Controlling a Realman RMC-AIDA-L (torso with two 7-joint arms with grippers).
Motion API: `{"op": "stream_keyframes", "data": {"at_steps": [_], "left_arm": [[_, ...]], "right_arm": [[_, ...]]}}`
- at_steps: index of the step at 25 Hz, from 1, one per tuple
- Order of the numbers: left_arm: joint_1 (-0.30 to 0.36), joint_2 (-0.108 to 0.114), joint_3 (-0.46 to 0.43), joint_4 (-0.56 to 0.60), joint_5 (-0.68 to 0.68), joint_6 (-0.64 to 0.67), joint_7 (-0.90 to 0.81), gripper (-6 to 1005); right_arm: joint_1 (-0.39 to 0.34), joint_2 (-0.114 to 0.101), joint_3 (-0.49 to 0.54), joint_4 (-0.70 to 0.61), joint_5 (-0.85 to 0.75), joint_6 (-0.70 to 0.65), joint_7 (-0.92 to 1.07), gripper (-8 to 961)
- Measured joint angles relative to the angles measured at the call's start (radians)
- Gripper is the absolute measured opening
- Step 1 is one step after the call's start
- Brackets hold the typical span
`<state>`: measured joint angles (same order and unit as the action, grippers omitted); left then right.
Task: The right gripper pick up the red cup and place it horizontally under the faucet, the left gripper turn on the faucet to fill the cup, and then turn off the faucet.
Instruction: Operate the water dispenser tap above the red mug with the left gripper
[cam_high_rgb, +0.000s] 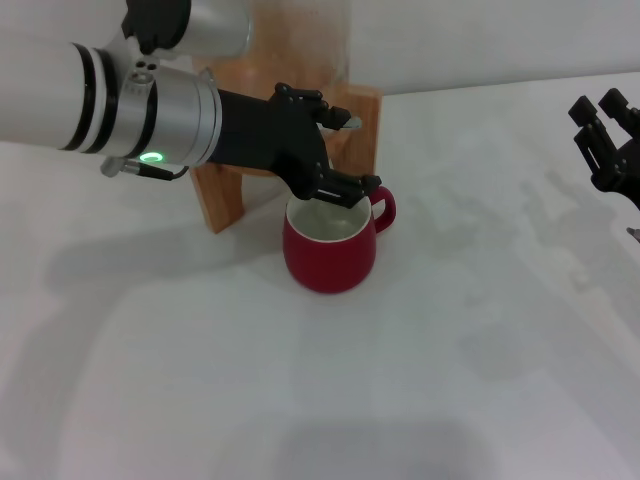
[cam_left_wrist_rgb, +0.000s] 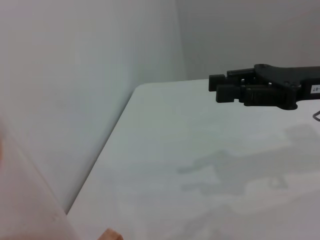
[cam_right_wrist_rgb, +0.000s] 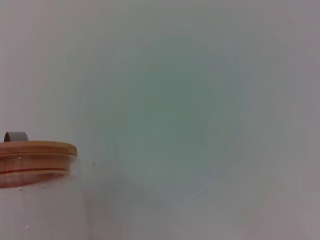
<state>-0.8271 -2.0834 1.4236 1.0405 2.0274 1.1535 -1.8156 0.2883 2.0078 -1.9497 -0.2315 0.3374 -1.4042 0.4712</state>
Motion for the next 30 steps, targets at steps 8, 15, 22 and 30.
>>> {"op": "stream_keyframes", "data": {"at_steps": [8, 15, 22, 30], "left_arm": [[0.001, 0.000, 0.000, 0.001, 0.000, -0.010, 0.001, 862], [0.010, 0.000, 0.000, 0.003, 0.001, -0.026, 0.001, 861], [0.013, 0.000, 0.001, 0.004, 0.004, -0.050, 0.002, 859], [0.014, 0.000, 0.018, 0.005, 0.012, -0.060, 0.002, 861]], "right_arm": [[0.000, 0.000, 0.000, 0.000, 0.000, -0.003, 0.001, 381], [0.000, 0.000, 0.000, 0.000, 0.000, -0.005, 0.002, 381], [0.000, 0.000, 0.000, 0.000, 0.000, -0.006, 0.002, 382], [-0.001, 0.000, 0.000, 0.000, 0.000, -0.006, 0.002, 382]]}}
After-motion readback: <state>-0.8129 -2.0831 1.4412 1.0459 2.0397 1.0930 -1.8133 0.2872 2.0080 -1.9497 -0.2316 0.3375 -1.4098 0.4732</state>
